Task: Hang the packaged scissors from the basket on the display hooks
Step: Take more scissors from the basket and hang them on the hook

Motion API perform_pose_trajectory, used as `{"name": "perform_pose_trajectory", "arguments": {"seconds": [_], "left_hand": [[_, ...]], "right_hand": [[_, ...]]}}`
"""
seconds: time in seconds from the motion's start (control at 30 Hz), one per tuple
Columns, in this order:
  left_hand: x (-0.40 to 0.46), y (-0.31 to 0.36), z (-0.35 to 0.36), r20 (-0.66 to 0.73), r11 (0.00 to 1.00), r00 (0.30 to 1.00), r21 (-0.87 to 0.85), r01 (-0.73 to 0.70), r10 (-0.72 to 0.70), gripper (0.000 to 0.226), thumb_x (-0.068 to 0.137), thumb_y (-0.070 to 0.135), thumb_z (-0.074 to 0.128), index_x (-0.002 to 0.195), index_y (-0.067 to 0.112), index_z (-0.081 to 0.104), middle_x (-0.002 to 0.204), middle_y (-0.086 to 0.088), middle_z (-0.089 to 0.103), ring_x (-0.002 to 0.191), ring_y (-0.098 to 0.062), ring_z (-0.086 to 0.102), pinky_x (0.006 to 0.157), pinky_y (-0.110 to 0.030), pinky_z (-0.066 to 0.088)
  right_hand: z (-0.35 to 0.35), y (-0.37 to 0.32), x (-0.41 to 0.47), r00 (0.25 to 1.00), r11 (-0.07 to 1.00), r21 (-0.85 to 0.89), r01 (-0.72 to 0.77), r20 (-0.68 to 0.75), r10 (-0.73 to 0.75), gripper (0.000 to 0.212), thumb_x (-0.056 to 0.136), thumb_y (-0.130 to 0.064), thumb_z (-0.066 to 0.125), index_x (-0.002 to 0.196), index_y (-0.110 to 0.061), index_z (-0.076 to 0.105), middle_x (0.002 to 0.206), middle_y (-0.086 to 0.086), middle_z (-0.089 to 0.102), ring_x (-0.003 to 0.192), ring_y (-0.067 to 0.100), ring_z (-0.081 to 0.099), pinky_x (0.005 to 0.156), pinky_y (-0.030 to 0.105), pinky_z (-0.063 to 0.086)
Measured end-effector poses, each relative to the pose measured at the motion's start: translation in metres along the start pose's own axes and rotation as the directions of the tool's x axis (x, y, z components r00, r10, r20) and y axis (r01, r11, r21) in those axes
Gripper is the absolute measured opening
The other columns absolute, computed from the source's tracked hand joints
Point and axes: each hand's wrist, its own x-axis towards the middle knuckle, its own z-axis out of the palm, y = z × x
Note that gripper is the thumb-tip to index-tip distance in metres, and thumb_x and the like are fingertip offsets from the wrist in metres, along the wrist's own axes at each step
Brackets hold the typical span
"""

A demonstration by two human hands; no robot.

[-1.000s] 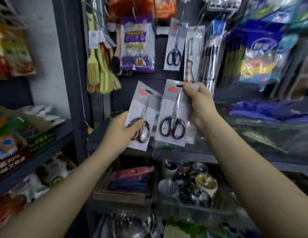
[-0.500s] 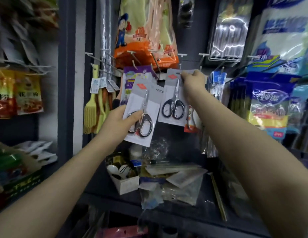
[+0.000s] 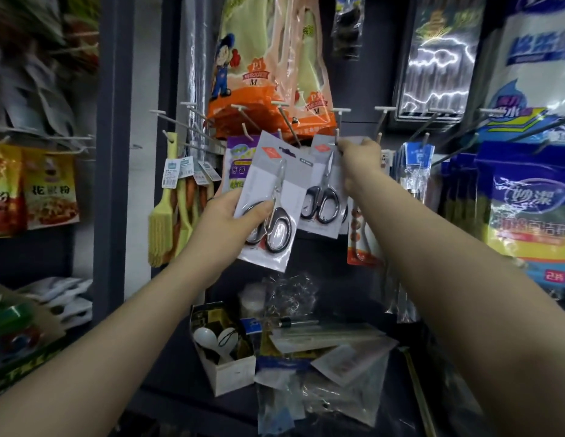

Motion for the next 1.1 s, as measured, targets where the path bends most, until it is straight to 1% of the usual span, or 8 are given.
{"name": "perform_pose_trajectory", "arguments": {"seconds": [0.27, 0.37, 0.43, 0.53, 0.67, 0.87, 1.0, 1.1], "left_hand": [[0.002, -0.008, -0.004, 0.023, 1.000, 0.999, -0.016, -0.024, 0.024, 0.013, 0.086, 0.020, 0.058, 0.091, 0.030, 0.064, 0.095, 0.005, 0.071, 0.083, -0.006, 0.066, 0.071, -0.017, 0.052], [0.000, -0.013, -0.009, 0.027, 0.999, 0.999, -0.038, -0.021, 0.022, 0.017, 0.086, 0.018, 0.058, 0.090, 0.034, 0.064, 0.085, 0.017, 0.070, 0.076, 0.006, 0.065, 0.064, -0.007, 0.049], [-0.001, -0.019, -0.010, 0.018, 0.999, 1.000, -0.054, 0.006, -0.005, 0.016, 0.085, 0.018, 0.059, 0.090, 0.032, 0.064, 0.085, 0.016, 0.071, 0.075, 0.006, 0.065, 0.065, -0.008, 0.050], [-0.003, -0.026, -0.005, 0.043, 0.999, 0.998, -0.034, 0.037, -0.035, 0.015, 0.086, 0.019, 0.059, 0.088, 0.033, 0.063, 0.088, 0.012, 0.070, 0.073, 0.005, 0.064, 0.064, -0.011, 0.051], [-0.004, -0.030, 0.007, 0.062, 0.999, 0.997, -0.039, 0.036, -0.034, 0.015, 0.086, 0.021, 0.059, 0.090, 0.035, 0.062, 0.087, 0.016, 0.069, 0.074, 0.009, 0.063, 0.064, -0.007, 0.049], [-0.001, -0.024, 0.029, 0.140, 0.988, 0.990, -0.156, 0.006, 0.016, 0.018, 0.087, 0.019, 0.055, 0.090, 0.037, 0.061, 0.082, 0.017, 0.071, 0.079, 0.004, 0.064, 0.071, -0.016, 0.051], [0.010, -0.023, 0.041, 0.194, 0.987, 0.981, -0.153, 0.040, -0.010, 0.014, 0.087, 0.023, 0.055, 0.098, 0.032, 0.055, 0.098, 0.005, 0.070, 0.091, -0.012, 0.067, 0.082, -0.031, 0.054], [0.019, -0.018, 0.049, 0.211, 0.982, 0.977, -0.170, 0.080, -0.043, 0.016, 0.088, 0.018, 0.055, 0.092, 0.032, 0.050, 0.089, 0.005, 0.069, 0.077, -0.008, 0.065, 0.061, -0.022, 0.054]], "right_hand": [[0.005, 0.010, 0.017, 0.993, 0.984, -0.174, 0.034, -0.106, -0.053, 0.028, 0.088, -0.014, 0.059, 0.065, -0.020, 0.045, 0.079, 0.003, 0.061, 0.082, 0.025, 0.062, 0.071, 0.033, 0.052], [0.003, 0.014, 0.021, 0.991, 0.972, -0.236, 0.014, -0.125, -0.045, 0.011, 0.091, -0.019, 0.057, 0.094, -0.009, 0.059, 0.090, 0.002, 0.053, 0.081, 0.019, 0.051, 0.062, 0.025, 0.040], [0.003, 0.016, 0.019, 0.993, 0.970, -0.239, -0.038, -0.114, 0.011, 0.029, 0.090, -0.021, 0.059, 0.114, -0.005, 0.055, 0.094, 0.002, 0.050, 0.084, 0.018, 0.053, 0.060, 0.026, 0.042], [0.000, 0.021, 0.004, 0.998, 0.982, -0.186, -0.010, -0.068, -0.003, 0.028, 0.090, -0.019, 0.058, 0.113, -0.006, 0.050, 0.090, 0.001, 0.057, 0.099, 0.024, 0.062, 0.082, 0.035, 0.052], [-0.011, 0.035, -0.029, 0.977, 0.932, -0.301, 0.203, 0.006, -0.212, 0.048, 0.089, -0.028, 0.054, 0.132, -0.013, 0.039, 0.134, 0.008, 0.049, 0.123, 0.025, 0.049, 0.106, 0.046, 0.041], [-0.021, 0.038, -0.069, 0.937, 0.995, 0.025, 0.099, 0.333, -0.102, 0.017, 0.093, -0.020, 0.054, 0.107, -0.011, 0.055, 0.088, -0.002, 0.068, 0.068, 0.005, 0.069, 0.063, 0.023, 0.056], [-0.022, 0.017, -0.060, 0.952, 0.989, 0.121, 0.084, 0.284, -0.116, 0.020, 0.090, -0.017, 0.058, 0.107, -0.007, 0.055, 0.098, 0.012, 0.070, 0.079, 0.021, 0.071, 0.076, 0.039, 0.060], [-0.023, -0.002, -0.038, 0.976, 0.981, 0.166, 0.101, 0.173, -0.130, 0.011, 0.090, -0.008, 0.055, 0.082, -0.014, 0.052, 0.081, 0.008, 0.068, 0.062, 0.016, 0.069, 0.067, 0.037, 0.060]]}}
